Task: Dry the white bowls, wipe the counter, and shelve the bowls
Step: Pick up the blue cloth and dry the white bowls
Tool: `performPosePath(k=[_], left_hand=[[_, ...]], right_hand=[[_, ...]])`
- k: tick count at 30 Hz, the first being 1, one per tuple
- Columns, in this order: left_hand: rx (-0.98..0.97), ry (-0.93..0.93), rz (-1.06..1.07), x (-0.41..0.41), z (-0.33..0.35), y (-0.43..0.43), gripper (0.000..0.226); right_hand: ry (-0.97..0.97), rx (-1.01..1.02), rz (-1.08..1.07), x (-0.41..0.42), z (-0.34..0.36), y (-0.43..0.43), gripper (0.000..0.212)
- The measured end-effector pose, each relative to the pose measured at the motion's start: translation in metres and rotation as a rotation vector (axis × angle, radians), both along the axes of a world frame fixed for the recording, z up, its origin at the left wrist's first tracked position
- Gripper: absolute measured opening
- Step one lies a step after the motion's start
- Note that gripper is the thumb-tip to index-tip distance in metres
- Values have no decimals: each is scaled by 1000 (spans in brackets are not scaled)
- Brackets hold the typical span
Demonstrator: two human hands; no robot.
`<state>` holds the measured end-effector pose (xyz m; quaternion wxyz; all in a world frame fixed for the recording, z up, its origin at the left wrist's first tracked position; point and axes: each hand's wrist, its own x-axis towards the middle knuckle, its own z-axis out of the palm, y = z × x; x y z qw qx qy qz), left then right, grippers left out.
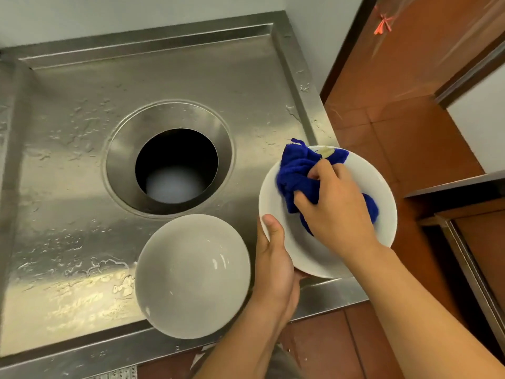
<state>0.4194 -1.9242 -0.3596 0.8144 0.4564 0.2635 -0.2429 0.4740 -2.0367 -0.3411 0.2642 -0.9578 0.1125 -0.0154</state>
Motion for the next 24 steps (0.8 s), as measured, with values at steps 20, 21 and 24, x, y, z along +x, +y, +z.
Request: performPosePath(k=[20, 21, 24], left_hand=[[206, 197, 188, 23, -53, -2, 30], [207, 224, 188, 26, -49, -3, 29], [149, 257, 185, 28, -34, -2, 27]], right_hand=[[-32, 526, -148, 6, -35, 8, 14], [-47, 555, -147, 7, -32, 10, 13], [-98, 628, -110, 12, -17, 21, 15]])
